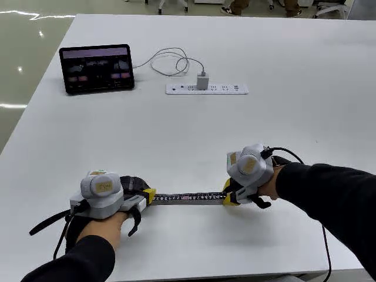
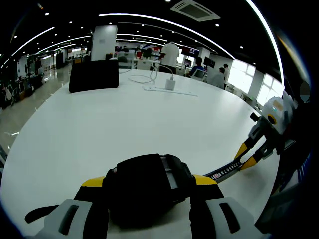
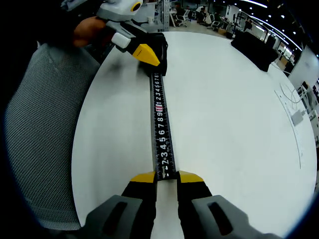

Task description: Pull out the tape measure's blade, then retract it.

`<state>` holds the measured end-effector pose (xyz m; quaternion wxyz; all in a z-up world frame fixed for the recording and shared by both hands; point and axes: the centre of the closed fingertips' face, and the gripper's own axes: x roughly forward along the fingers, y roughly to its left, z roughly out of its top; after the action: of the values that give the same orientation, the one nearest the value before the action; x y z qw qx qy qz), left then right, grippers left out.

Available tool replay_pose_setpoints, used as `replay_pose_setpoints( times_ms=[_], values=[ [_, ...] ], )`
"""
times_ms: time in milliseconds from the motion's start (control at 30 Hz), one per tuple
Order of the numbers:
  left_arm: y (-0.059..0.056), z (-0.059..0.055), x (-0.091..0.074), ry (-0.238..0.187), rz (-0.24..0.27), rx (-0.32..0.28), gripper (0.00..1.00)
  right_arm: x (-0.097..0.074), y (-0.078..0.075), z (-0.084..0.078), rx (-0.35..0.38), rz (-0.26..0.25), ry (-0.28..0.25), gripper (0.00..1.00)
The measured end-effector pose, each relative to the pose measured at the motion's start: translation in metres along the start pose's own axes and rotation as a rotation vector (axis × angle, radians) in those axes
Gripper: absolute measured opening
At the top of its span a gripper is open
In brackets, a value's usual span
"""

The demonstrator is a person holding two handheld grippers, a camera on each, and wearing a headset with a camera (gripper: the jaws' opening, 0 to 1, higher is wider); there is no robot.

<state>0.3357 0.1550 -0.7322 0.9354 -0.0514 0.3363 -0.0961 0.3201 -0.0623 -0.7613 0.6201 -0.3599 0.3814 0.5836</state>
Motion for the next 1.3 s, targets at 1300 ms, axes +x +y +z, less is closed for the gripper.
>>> replay_pose_setpoints(
  times_ms=[1300],
  values=[
    [0.0,0.0,0.0,-0.001,-0.002,-0.002,0.62,0.009,0.003,0.017,0.017,-0.001,-0.033,0.11]
  ],
)
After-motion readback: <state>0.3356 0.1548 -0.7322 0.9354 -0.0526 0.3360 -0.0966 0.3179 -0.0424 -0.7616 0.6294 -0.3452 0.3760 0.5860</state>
